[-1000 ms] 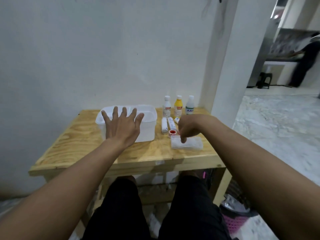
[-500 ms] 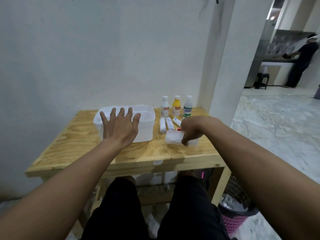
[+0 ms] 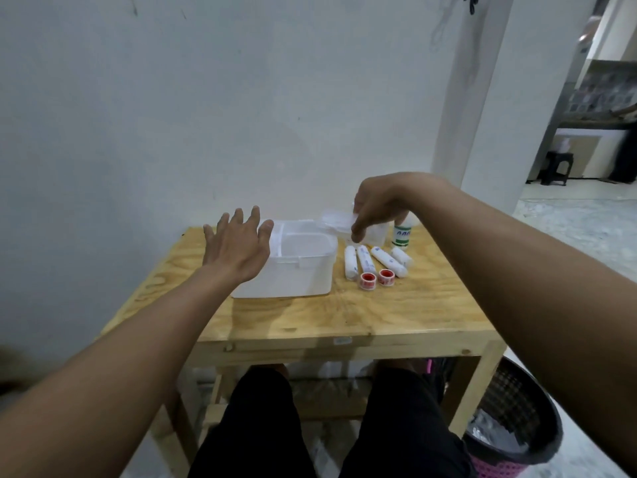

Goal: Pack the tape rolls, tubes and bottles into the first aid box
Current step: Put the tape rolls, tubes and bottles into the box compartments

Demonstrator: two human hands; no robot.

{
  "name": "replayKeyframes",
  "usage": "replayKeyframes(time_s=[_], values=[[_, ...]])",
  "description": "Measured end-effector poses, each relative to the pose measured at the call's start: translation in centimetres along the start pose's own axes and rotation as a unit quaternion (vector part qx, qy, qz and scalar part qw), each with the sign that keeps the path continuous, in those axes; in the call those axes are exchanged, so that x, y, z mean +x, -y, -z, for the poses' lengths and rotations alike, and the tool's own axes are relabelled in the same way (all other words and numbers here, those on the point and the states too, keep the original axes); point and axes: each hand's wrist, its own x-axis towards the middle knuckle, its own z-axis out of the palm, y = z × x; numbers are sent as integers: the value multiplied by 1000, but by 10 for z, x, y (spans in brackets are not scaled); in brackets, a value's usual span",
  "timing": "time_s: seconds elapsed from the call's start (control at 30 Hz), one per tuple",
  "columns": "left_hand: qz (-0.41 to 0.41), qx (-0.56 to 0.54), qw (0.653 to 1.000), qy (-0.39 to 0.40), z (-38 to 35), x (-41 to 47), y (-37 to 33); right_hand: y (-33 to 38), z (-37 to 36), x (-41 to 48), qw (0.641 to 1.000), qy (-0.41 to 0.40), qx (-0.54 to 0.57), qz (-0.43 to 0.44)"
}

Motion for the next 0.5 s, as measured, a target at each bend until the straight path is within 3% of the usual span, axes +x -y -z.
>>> replayKeyframes(time_s=[0.23,0.5], values=[[33,-7,993,111,6,7,11,31,1,26,1000,1,4,26],[45,-12,990,130,2,10,15,55,-6,47,999,36,-9,38]])
